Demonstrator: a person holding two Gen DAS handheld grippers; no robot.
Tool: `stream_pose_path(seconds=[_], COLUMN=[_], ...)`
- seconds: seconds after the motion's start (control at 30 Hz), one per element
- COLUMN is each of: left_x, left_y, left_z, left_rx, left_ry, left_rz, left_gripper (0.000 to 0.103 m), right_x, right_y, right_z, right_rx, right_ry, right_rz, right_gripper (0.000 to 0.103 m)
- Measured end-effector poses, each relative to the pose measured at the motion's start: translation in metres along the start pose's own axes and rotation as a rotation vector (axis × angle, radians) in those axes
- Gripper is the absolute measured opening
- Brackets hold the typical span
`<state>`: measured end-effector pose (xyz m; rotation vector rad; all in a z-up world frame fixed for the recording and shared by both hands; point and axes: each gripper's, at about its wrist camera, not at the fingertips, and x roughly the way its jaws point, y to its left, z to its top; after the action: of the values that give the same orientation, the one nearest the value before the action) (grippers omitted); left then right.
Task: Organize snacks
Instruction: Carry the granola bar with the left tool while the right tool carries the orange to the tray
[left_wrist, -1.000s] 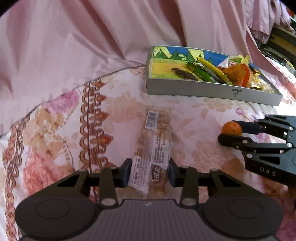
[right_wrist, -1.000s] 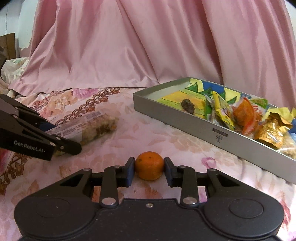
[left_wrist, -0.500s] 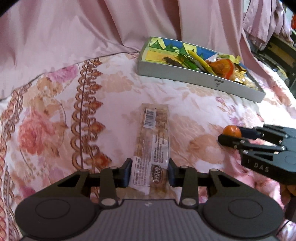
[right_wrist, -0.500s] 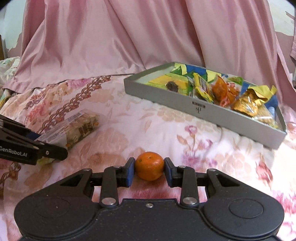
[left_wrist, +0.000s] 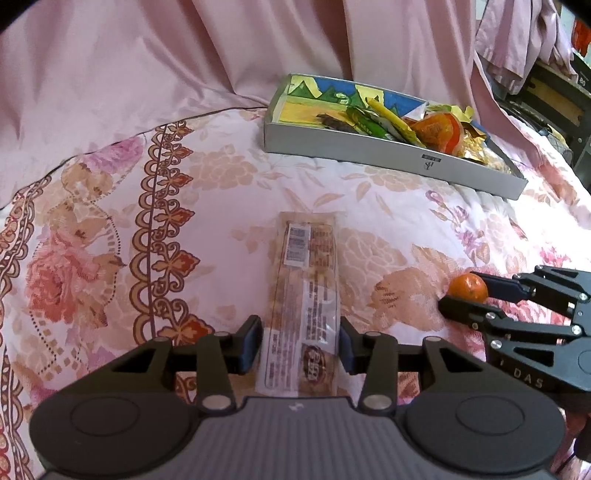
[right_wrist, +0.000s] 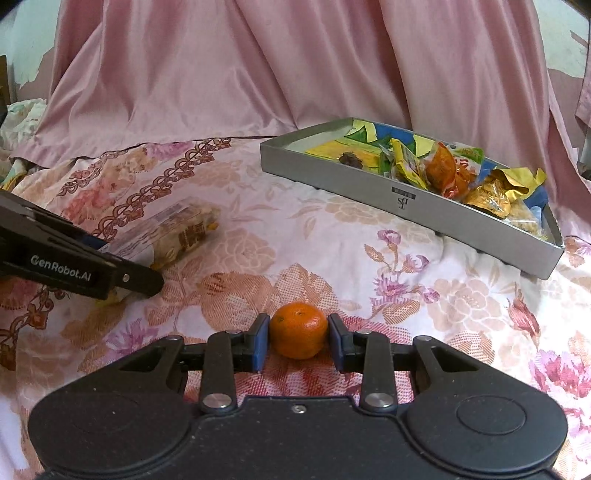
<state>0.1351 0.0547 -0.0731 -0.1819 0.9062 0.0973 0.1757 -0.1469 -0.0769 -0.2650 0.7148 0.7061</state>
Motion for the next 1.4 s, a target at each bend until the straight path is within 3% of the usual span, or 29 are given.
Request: stream_pose_path(seconds=[0.2,0.43,0.93,1.4], left_x=[-0.002,-0.013,-0.040,-0.047], left_y=[-0.004,-0.003,-0.011,-0.014], left_z=[0.001,0.001,0.019,0.063], left_rx=[0.018,-0.075,-0.093,-0.121], left_ry=[0.014,0.038,-0.047,-0.148], left_rz=[0.012,-0.023,-0.026,-0.008], left_gripper=[0.040,0.040,0.039,0.039], right_x=[0.001,-0.005,-0.028,-0.037], right_y=[-0.001,0.002,-0.006,-0.031], right_z=[0.001,0.005,0.020,0.034], right_rx=[0.010,-0.011,0.021,0.091], right_ry=[-0.005,-0.028,-0.133,-0.214], right_rz=[0.006,0.001,-0.013,-0.024], right_gripper=[0.036,0.036,0.036,0.036])
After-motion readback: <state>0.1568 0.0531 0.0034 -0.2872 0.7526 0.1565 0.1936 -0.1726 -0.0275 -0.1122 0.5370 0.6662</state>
